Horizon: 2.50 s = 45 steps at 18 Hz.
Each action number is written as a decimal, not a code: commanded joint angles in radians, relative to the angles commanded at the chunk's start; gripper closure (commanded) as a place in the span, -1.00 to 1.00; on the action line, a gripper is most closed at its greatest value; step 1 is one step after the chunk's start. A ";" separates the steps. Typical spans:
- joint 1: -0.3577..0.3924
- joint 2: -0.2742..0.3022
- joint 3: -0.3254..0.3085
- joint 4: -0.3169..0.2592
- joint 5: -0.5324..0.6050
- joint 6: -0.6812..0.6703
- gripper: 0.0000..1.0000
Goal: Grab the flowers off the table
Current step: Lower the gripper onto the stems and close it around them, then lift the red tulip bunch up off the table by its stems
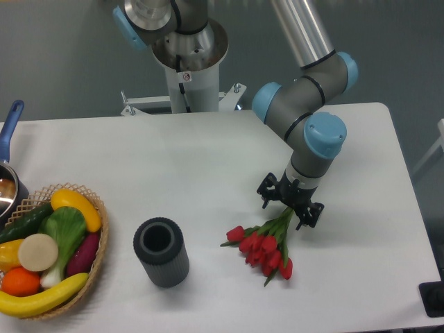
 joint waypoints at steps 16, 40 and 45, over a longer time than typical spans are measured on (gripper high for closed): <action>-0.012 -0.011 -0.009 0.000 0.029 -0.014 -0.65; -0.008 0.052 0.005 -0.008 0.022 -0.021 0.38; -0.009 0.139 0.003 -0.012 -0.061 -0.025 0.38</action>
